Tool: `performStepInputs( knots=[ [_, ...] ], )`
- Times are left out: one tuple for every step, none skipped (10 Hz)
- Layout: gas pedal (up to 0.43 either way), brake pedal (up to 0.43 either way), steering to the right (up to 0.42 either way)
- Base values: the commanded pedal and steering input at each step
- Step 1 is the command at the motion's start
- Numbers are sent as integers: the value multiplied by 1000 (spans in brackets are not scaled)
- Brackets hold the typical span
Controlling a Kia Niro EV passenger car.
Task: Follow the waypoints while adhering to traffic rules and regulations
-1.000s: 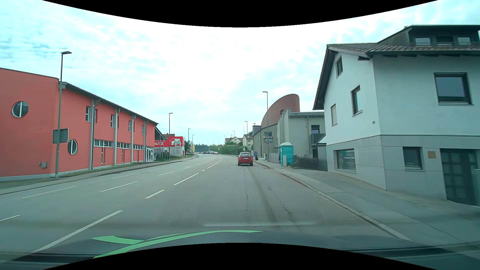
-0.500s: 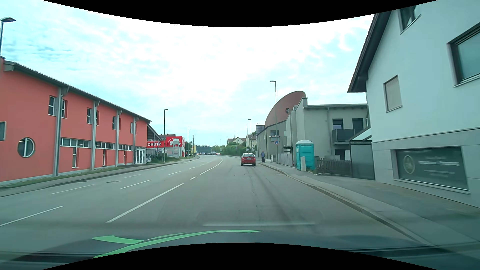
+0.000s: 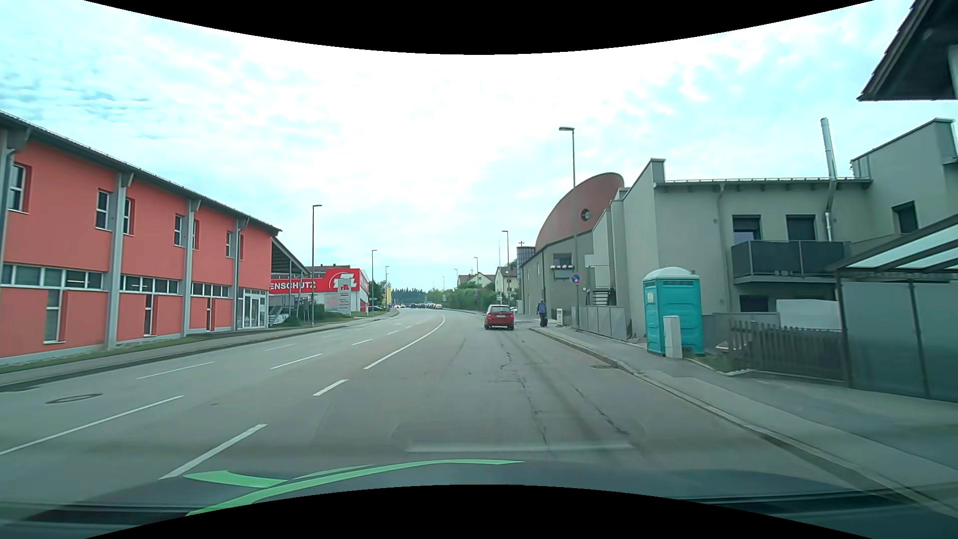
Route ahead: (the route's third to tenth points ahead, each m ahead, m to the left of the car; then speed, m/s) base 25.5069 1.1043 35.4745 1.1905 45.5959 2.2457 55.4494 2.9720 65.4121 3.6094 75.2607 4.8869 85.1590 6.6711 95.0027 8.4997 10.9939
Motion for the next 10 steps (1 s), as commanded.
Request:
performStepInputs(
  knots=[
    [118, 0, -6],
    [118, 0, -6],
    [118, 0, -6],
    [118, 0, -6],
    [118, 0, -6],
    [118, 0, -6],
    [118, 0, -6],
    [118, 0, -6],
    [118, 0, -7],
    [118, 0, -7]
  ],
)
